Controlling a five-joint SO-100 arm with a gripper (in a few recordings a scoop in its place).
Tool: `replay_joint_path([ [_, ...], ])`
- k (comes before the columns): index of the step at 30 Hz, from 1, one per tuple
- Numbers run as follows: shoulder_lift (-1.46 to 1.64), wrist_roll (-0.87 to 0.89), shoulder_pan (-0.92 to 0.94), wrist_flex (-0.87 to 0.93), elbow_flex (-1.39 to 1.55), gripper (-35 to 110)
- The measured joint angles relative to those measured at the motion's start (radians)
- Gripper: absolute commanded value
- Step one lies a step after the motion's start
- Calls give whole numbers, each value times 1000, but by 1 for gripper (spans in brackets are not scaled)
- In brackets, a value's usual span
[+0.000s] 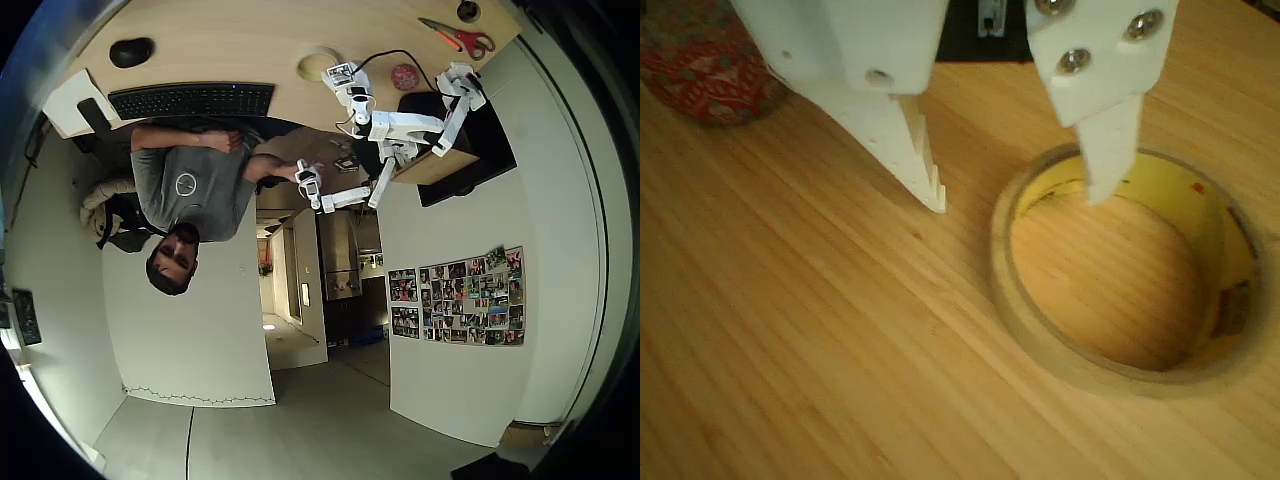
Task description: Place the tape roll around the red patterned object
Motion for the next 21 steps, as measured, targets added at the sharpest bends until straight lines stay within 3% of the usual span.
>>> replay_joint_path([
  [8,-126,8,8,106,-210,0],
  [21,-152,-23,18,275,-345,0],
])
